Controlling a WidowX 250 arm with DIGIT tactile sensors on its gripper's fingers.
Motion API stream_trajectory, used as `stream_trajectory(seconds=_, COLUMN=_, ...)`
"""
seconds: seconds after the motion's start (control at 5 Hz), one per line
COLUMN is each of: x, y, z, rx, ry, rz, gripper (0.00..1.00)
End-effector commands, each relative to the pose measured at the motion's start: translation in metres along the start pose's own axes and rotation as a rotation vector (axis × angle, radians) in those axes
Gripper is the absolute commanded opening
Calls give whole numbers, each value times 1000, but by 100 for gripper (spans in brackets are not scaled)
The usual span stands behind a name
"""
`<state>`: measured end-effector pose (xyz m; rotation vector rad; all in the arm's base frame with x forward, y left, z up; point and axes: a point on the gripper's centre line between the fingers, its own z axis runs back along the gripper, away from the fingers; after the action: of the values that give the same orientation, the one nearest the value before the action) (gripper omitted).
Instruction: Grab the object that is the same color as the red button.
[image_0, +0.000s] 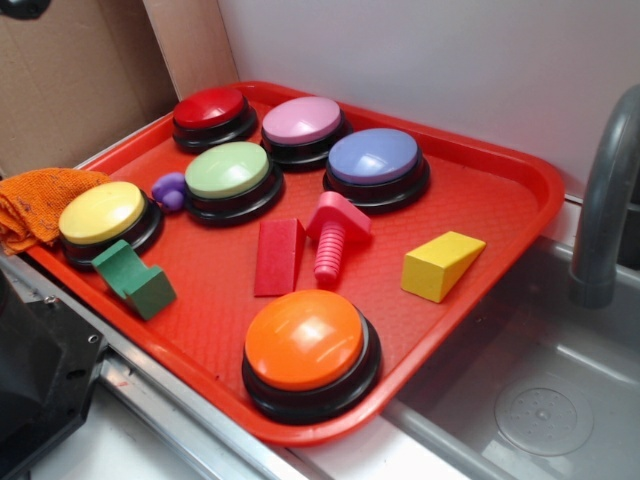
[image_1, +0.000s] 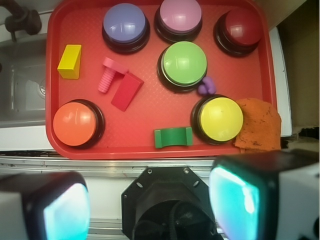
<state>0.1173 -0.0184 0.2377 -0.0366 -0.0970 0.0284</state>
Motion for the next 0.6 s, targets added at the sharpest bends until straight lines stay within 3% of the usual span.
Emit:
stream_trajectory(seconds=0.0, x=0, y=0, z=0, rx=0, ry=0, rz=0, gripper=100)
stream_trajectory(seconds=0.4, x=21, y=-4, z=-25, rx=54, ry=3, rz=179, gripper=100)
